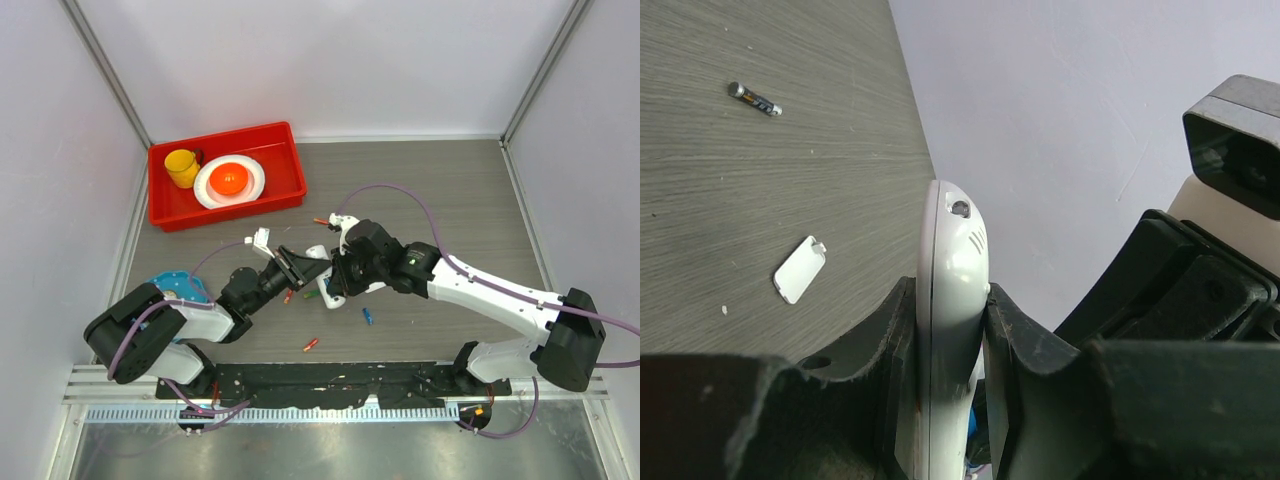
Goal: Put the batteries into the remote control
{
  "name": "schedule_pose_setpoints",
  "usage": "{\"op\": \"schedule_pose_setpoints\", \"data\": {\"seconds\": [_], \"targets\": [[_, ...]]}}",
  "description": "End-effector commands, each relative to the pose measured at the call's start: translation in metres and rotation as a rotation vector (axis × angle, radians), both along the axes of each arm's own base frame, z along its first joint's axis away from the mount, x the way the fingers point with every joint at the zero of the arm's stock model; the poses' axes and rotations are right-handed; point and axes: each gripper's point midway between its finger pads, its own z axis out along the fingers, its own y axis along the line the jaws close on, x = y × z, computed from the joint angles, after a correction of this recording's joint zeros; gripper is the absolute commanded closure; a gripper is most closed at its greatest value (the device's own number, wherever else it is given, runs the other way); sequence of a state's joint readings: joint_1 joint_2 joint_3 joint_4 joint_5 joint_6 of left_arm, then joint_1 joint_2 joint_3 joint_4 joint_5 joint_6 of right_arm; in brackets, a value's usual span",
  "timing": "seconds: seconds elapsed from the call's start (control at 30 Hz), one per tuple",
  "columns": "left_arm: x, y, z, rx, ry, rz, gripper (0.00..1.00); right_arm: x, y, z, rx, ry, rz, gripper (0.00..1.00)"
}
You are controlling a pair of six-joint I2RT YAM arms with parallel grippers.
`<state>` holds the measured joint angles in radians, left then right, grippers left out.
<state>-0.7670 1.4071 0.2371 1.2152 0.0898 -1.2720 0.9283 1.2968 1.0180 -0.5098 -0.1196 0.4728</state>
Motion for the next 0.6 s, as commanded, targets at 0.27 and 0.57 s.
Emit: {"op": "schedule_pose_setpoints", "data": {"seconds": [0.27, 0.57], "targets": [[-0.035, -0.006, 0.128, -0.346, -0.294, -0.123, 1.00, 0.027, 0.016, 0.011, 0.053, -0.099, -0.069, 0.98], [-0.039, -0.009, 0.129, -0.349, -0.297, -0.130, 1.00, 0.036, 0.022, 0.014, 0.067, -0.110, -0.090, 0.97]]}}
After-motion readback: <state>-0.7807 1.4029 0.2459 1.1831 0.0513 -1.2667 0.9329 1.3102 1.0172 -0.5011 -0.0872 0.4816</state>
